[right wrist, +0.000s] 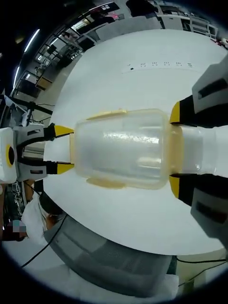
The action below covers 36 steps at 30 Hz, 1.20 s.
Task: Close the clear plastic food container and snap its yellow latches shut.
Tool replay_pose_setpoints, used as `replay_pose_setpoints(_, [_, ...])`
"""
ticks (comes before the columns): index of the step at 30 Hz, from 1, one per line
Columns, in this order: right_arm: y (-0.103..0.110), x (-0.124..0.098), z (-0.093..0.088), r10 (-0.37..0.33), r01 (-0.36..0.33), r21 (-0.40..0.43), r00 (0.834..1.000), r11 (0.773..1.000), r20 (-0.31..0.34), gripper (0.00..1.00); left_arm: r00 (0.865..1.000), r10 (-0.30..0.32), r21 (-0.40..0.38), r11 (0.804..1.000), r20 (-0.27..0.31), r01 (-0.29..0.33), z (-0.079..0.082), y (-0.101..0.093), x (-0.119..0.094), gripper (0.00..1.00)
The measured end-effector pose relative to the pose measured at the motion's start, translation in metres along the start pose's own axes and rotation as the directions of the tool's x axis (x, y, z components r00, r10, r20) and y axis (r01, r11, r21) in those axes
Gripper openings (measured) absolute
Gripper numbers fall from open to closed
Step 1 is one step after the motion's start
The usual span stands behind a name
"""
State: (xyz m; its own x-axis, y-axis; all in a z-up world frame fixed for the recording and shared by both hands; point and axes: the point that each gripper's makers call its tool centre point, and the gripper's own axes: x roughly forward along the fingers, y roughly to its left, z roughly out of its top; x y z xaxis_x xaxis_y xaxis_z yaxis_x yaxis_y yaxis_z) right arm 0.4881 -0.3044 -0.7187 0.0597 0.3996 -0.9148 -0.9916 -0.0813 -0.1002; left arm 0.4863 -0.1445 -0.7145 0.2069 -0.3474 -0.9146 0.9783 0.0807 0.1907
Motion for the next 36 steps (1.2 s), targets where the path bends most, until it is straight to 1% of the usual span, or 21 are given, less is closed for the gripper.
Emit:
replay_pose_setpoints(7, [-0.002,-0.005,-0.011,0.001,-0.001,0.002,1.000,1.000,-0.004,0.35,1.000,0.001,-0.001,1.000,0.005,-0.001,0.010,0.003,0.005,0.35])
replay_pose_setpoints(16, [0.000,-0.009,-0.030,0.015,-0.015,0.014,1.000,1.000,-0.004,0.35,1.000,-0.016,-0.008,1.000,0.010,0.016,0.025,0.001,0.015,0.35])
replay_pose_setpoints(21, [-0.001,-0.010,-0.037,0.016,-0.016,0.015,1.000,1.000,-0.006,0.35,1.000,-0.017,-0.003,1.000,0.010,0.017,0.033,0.001,0.019,0.35])
replay_pose_setpoints(36, [-0.004,-0.015,-0.057,0.030,-0.030,0.017,0.999,0.999,-0.022,0.35,0.999,-0.023,-0.013,1.000,0.024,0.023,0.049,0.004,0.031,0.35])
